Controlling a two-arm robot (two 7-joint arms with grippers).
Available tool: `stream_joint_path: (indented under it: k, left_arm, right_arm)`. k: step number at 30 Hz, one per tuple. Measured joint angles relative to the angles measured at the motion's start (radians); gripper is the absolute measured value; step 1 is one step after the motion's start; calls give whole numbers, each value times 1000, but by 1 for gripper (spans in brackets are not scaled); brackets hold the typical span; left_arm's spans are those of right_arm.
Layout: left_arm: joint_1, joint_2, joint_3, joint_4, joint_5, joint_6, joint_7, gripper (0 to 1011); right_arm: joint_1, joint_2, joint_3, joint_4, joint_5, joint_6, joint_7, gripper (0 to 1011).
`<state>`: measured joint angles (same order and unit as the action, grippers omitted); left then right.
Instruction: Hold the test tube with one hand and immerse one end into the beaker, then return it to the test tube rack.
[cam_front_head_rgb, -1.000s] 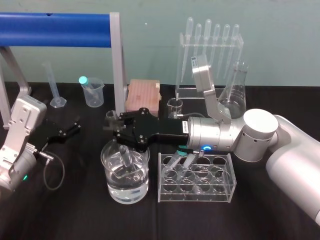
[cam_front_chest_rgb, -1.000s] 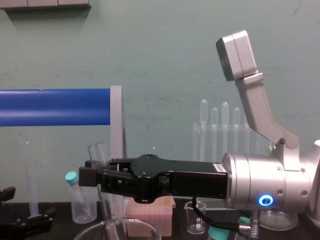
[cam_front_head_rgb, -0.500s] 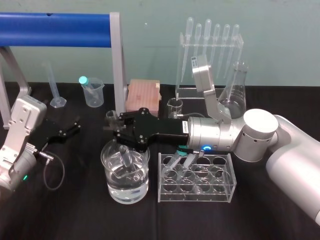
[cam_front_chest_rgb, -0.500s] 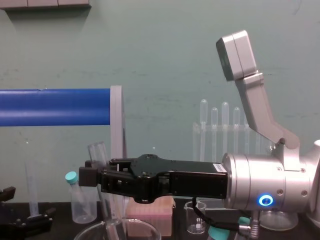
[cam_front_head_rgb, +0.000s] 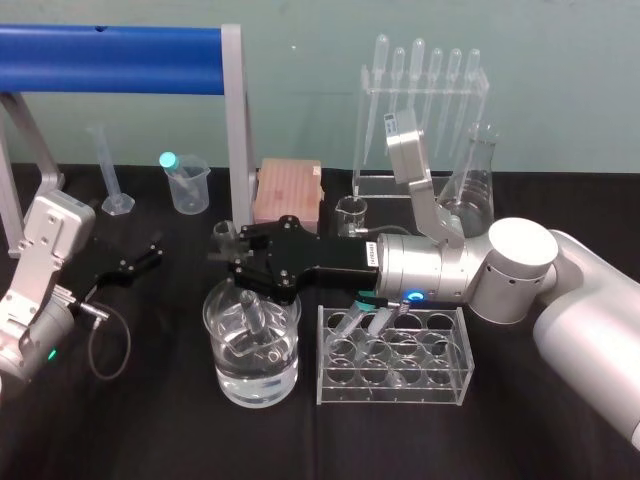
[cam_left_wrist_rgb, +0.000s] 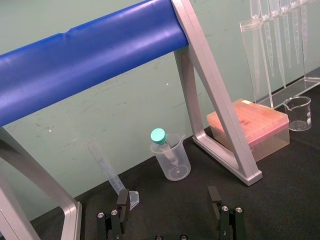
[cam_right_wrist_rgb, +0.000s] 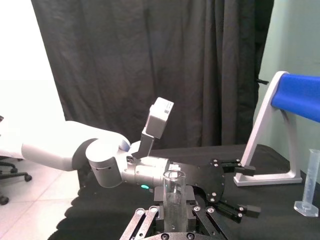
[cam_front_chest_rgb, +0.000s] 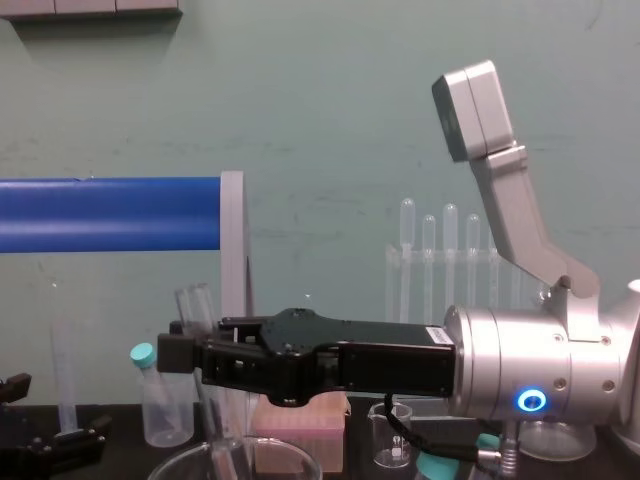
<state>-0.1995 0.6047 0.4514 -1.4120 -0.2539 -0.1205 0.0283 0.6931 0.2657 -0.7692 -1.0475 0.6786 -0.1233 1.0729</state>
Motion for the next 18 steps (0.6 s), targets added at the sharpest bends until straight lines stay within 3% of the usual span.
stream_joint_path:
  k: [9, 18]
  left_arm:
    - [0, 0, 0, 0, 0, 0, 0, 1000]
    - [0, 0, 0, 0, 0, 0, 0, 1000]
  right_arm:
    - [4, -12, 23, -1, 38, -46, 46, 225]
    - [2, -10, 59, -61, 75, -100, 57, 225]
